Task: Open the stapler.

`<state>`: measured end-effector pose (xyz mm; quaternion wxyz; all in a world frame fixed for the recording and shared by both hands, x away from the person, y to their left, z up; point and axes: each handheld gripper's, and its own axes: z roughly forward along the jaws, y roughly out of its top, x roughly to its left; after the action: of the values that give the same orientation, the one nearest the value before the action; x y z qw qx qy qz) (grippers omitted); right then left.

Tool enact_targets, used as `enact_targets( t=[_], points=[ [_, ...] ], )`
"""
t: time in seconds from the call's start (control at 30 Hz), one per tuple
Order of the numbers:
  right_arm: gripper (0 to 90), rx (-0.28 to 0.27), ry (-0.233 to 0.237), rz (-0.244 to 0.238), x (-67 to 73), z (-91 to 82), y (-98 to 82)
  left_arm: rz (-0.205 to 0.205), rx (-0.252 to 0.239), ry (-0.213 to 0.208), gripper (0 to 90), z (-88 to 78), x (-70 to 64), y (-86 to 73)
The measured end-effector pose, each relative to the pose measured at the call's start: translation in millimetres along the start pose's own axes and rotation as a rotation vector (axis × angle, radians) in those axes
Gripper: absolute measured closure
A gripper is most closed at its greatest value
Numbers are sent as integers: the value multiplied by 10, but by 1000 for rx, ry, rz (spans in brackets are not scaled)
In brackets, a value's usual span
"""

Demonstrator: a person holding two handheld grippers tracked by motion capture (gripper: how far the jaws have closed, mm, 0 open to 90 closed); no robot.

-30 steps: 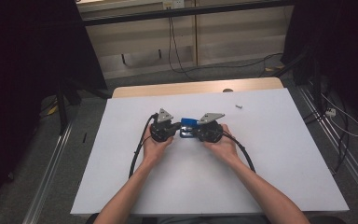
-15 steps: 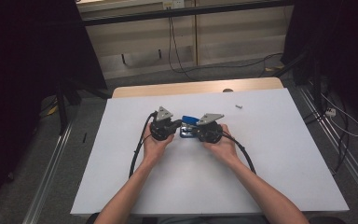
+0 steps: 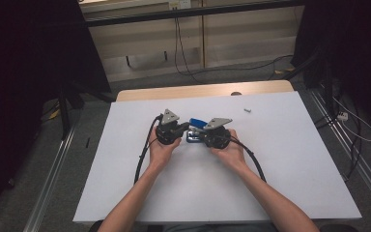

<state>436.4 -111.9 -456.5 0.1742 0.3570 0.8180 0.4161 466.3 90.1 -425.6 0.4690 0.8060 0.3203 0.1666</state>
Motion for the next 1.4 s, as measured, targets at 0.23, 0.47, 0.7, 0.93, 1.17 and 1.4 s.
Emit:
enact_targets(
  t=[0.23, 0.47, 0.7, 0.93, 1.17, 1.4],
  points=[
    [900, -54, -11, 23, 34, -21, 42, -2, -6, -3, 900, -10, -14, 19],
    [900, -107, -29, 44, 79, -22, 92, -2, -10, 3, 900, -22, -40, 49],
    [900, -125, -42, 55, 114, 1, 141, 3, -28, -12, 900, -54, -85, 112],
    [900, -149, -93, 45, 127, -2, 155, -12, -22, -7, 900, -37, -42, 86],
    [900, -158, -114, 40, 129, -2, 155, -39, 14, 6, 900, 11, 22, 22],
    [900, -150, -115, 41, 128, 5, 147, 2, 26, -1, 900, 83, -14, 36]
  ],
)
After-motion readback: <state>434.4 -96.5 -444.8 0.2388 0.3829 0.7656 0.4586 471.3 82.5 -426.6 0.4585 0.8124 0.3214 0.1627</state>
